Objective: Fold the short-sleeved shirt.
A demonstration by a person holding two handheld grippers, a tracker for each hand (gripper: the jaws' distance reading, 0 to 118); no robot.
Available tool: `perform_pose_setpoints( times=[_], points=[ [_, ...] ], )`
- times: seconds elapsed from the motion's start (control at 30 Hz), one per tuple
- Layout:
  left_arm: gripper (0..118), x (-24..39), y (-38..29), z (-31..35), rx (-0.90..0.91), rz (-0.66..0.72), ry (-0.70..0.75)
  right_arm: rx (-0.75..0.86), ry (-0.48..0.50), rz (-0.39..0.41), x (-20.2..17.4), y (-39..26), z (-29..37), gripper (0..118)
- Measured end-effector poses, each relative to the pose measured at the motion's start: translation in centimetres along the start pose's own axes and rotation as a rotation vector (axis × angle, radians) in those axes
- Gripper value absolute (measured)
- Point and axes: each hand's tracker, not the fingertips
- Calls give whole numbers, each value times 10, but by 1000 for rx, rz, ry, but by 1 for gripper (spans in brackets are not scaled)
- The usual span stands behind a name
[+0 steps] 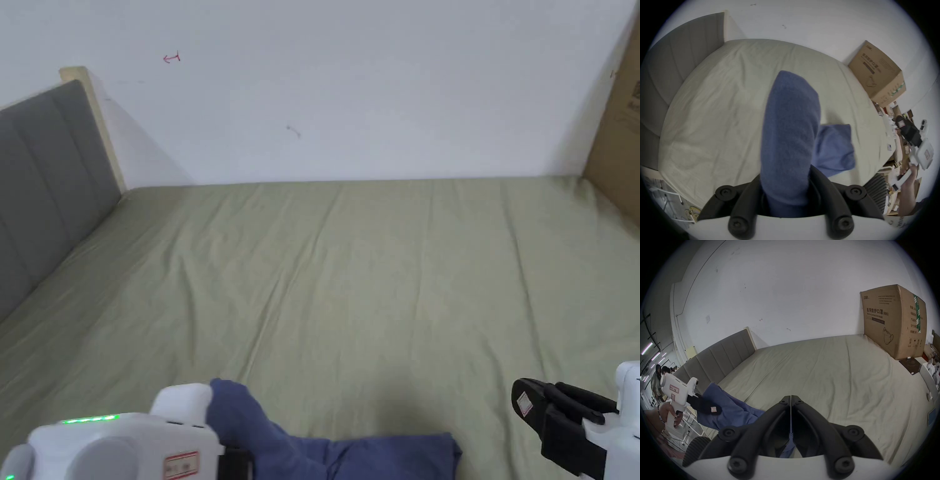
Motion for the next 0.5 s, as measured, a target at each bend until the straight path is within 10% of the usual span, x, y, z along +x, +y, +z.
perform_pose_setpoints(
  times=[0.3,0.4,0.5],
  points=[
    [14,100,10,-105,-154,41,-223,24,-25,-42,28,-5,13,1],
    [73,114,7,-148,-214,96,-332,18,-38,-71,38,-9,12,1],
    [99,111,5,-176,-284,160,-482,11,-48,-86,46,-11,12,1]
  ],
)
